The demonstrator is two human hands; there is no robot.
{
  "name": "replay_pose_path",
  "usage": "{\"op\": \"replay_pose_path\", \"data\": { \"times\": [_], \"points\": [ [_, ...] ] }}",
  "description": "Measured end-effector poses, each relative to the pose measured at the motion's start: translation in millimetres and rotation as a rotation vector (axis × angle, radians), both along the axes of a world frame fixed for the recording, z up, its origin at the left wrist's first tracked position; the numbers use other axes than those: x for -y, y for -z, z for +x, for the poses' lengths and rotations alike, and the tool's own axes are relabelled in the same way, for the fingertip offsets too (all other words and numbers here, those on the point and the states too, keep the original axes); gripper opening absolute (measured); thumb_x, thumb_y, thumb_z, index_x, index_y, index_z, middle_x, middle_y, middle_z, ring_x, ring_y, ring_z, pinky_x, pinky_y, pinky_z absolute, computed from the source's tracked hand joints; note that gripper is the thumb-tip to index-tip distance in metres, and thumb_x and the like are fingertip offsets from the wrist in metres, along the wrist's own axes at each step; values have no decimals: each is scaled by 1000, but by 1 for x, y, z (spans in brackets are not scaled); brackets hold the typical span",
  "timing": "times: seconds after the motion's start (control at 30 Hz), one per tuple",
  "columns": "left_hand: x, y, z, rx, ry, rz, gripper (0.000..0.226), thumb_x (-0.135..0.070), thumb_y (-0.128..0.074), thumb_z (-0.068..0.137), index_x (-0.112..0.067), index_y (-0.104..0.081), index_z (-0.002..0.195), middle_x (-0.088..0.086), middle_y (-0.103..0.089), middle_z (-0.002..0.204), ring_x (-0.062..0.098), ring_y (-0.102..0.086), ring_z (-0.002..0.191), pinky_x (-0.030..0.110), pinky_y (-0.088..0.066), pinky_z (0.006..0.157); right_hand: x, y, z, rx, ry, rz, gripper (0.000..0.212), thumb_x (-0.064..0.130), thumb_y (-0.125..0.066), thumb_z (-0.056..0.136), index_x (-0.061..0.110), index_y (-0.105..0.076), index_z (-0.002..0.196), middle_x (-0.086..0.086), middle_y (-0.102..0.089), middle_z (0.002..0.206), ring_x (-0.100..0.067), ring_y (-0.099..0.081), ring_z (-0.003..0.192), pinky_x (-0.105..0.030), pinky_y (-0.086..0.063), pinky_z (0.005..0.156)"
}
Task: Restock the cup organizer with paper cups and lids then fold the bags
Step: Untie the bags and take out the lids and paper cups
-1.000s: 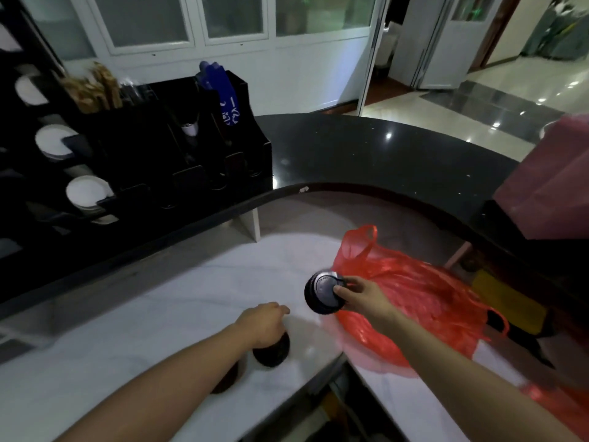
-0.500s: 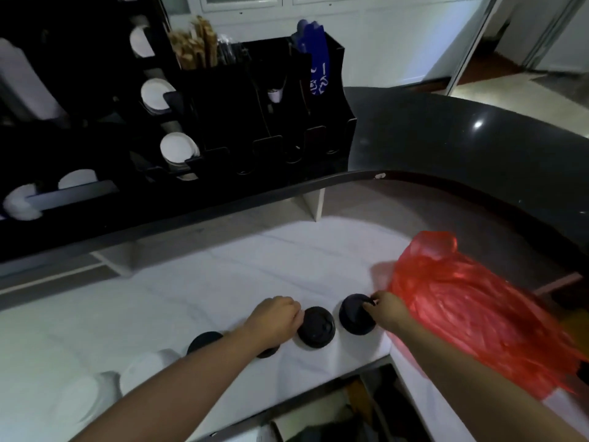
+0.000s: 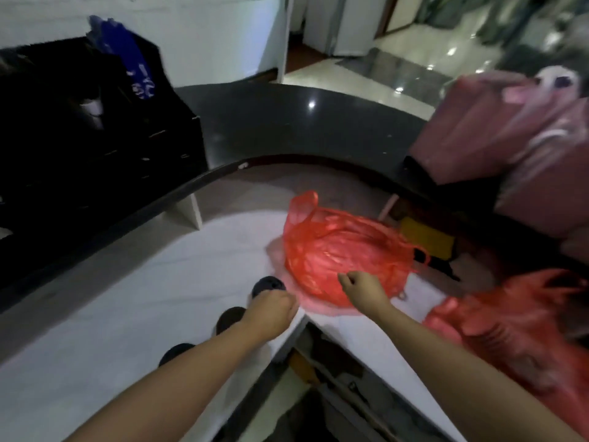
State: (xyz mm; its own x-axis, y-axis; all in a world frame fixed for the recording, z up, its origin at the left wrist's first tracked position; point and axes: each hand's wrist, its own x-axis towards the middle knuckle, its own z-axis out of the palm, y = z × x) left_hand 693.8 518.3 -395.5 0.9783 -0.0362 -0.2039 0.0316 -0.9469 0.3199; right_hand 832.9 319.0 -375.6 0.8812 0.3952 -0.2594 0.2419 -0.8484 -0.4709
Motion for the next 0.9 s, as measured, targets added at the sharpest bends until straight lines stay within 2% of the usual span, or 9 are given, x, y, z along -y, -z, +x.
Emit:
{"op": "replay_pose_path", "data": {
  "times": [0.1,0.23,0.3,0.43,0.5,0.63,0.73,0.83,0.9],
  "points": [
    [49,-15,32,54,132,-57,26,-20,-43,101,-17,-48,76,6,-58,82,30,-56,77,38,-39,62,71,-30,4,43,154,-54,51,41,-43,106,15,-44,61,-8,-54,62,-30,-52,65,-38,-29,59],
    [115,-32,69,125,263,-75,22,-34,-39,103,-20,-55,97,9,-68,92,37,-61,83,40,-41,63,163,-63,5,115,281,-80,52,43,-35,107,18,-43,62,-9,-57,69,-32,-55,75,-37,-34,64],
    [147,-38,83,96,302,-99,17,-28,-41,98,-28,-54,110,6,-70,95,36,-64,86,40,-48,65,204,-72,5,135,344,-52,52,41,-35,107,11,-59,72,-14,-65,79,-35,-60,82,-41,-45,72],
    [216,-55,117,62,381,-119,53,-3,-41,91,-30,-51,136,-5,-71,111,24,-64,100,40,-53,79,278,-81,9,196,423,-43,47,42,-37,106,12,-71,92,-18,-73,104,-38,-65,103,-40,-47,82],
    [259,-62,131,79,397,-129,56,-3,-38,88,-28,-53,136,-2,-70,114,24,-63,104,39,-53,80,319,-84,10,232,469,-21,41,41,-42,104,15,-67,86,-19,-73,99,-39,-66,98,-41,-46,76],
    [339,-74,153,179,474,-119,43,-21,-36,84,-24,-62,117,4,-67,114,30,-59,105,45,-51,83,397,-94,20,241,578,15,29,29,-48,97,15,-40,73,-20,-64,80,-43,-60,83,-46,-42,67],
    [386,-73,172,327,560,-112,49,-35,-28,87,-19,-67,112,1,-64,111,25,-54,103,45,-50,85,446,-99,26,243,577,1,29,25,-50,94,14,-37,70,-9,-50,65,-37,-53,72,-45,-39,63],
    [427,-63,179,482,627,-153,32,-28,-44,90,-18,-69,106,-1,-64,106,25,-56,99,44,-52,81,475,-88,23,131,453,-115,23,29,-48,93,18,-46,74,-5,-54,82,-35,-59,87,-41,-43,72],
    [448,-58,181,529,689,-155,30,-24,-50,90,-20,-66,115,-2,-62,118,25,-55,110,43,-51,89,483,-83,18,45,367,-149,15,27,-47,94,20,-58,88,-7,-63,101,-32,-62,99,-38,-47,79]
  ]
}}
